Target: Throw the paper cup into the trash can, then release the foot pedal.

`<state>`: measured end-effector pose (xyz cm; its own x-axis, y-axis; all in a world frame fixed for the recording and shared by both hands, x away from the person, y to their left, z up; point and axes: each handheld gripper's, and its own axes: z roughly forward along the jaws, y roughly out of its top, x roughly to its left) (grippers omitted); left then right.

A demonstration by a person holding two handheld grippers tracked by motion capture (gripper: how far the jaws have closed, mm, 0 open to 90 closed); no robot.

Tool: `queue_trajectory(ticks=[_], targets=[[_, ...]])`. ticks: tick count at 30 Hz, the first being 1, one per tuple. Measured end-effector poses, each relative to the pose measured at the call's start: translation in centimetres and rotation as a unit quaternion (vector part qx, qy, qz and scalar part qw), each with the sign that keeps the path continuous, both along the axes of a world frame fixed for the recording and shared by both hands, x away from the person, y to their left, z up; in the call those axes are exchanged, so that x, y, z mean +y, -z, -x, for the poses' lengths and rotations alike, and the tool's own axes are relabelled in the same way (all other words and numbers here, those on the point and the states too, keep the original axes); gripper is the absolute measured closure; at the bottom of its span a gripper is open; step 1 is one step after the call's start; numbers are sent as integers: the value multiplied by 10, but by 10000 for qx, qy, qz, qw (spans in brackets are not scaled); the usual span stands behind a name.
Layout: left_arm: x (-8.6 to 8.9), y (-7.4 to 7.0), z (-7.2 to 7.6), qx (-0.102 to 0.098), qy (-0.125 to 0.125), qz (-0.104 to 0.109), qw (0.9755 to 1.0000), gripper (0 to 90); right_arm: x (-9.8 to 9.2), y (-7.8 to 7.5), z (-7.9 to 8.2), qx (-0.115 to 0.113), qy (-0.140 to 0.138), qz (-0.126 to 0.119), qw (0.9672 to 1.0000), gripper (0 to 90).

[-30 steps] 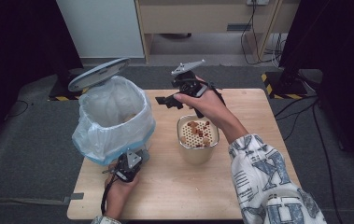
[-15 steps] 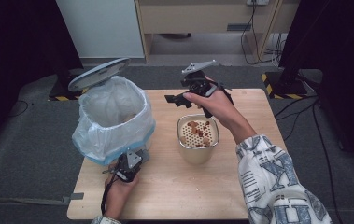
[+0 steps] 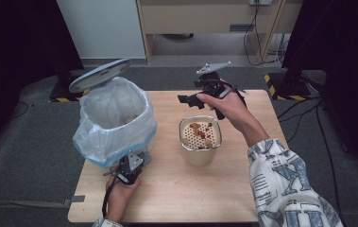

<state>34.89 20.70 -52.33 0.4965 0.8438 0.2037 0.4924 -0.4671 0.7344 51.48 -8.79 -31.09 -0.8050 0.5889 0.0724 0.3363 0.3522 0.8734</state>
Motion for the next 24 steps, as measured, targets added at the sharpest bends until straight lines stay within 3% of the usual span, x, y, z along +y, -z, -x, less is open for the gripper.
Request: queue_trajectory(ticks=[6,8,10,16,24], targets=[[0,0,2,-52,-94,27,9999,884,-14,3,1,-2,99,-7,10000,72],[0,-2,4,-151,-207,65,9997,720,-22,5,1,-9,167,6,9999,71],[0,-6,9,-182,-244,249,9992,632,-30,6,1,-14,227,-3,9997,71],[-12,-13,21,-276,-28,440,9986,537,-55,12,0,24,516,-32,9987,71],[-15,-15,23,-141,52,723,9973,416,-81,23,4,-32,951,14,9955,52]])
